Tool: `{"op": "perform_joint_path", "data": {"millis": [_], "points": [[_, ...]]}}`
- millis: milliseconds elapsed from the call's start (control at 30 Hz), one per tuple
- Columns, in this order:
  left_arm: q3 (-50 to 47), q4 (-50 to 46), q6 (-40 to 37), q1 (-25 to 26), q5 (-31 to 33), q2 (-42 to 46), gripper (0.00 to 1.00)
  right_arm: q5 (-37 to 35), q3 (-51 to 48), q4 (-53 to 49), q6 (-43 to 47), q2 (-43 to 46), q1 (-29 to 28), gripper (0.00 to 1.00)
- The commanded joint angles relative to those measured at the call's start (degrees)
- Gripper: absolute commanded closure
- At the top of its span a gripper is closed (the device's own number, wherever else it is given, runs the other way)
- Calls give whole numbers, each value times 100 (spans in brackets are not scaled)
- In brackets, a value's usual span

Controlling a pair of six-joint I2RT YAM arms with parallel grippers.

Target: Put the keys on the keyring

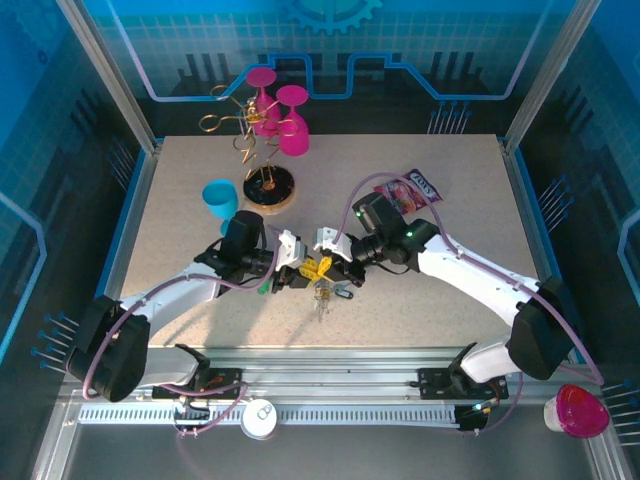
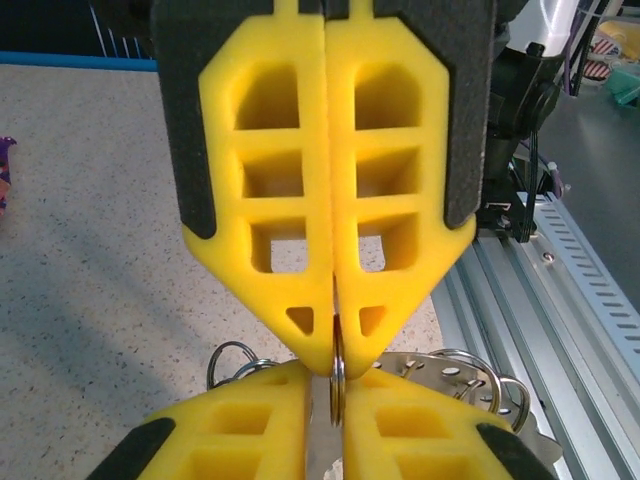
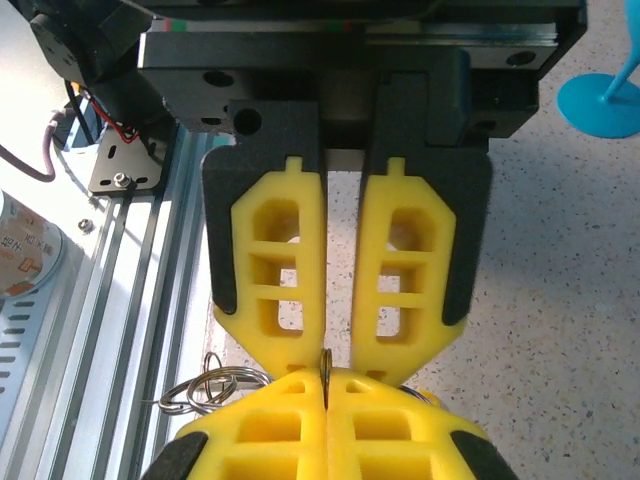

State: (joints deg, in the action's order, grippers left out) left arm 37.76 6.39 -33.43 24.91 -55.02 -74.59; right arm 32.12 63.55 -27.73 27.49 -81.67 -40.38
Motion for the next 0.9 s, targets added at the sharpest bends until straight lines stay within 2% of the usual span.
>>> {"op": "perform_joint_path", "data": {"millis": [0, 33, 67, 100, 167, 300, 433, 500, 633, 867], "points": [[-88, 492, 62, 22, -219, 66, 95, 305, 23, 235, -134, -22, -99, 100], [-102, 488, 55, 21, -219, 75, 100, 261, -2, 254, -150, -2, -99, 100], [-110, 489, 48, 23, -227, 82, 100, 214, -34, 287, -177, 31, -94, 100], [-124, 498, 38, 19, -236, 93, 100, 194, -82, 335, -239, 90, -76, 95], [-145, 512, 13, 22, -254, 101, 100, 348, -211, 572, -512, 280, 79, 74], [-228, 586, -23, 23, -320, 146, 100, 553, -1073, 1782, -1190, 1033, 515, 58], [-381, 868, -88, 23, -472, 163, 100, 466, -2289, 3087, -663, 1633, 391, 56], [-487, 1100, -150, 23, -567, 176, 100, 242, -2609, 3610, -426, 1735, 258, 60], [-609, 1233, -341, 58, -599, 249, 100, -30, -2661, 3899, -375, 1584, 141, 70], [-766, 1575, -338, 71, -494, 302, 100, 60, -2800, 4286, -491, 1314, 37, 72]]}}
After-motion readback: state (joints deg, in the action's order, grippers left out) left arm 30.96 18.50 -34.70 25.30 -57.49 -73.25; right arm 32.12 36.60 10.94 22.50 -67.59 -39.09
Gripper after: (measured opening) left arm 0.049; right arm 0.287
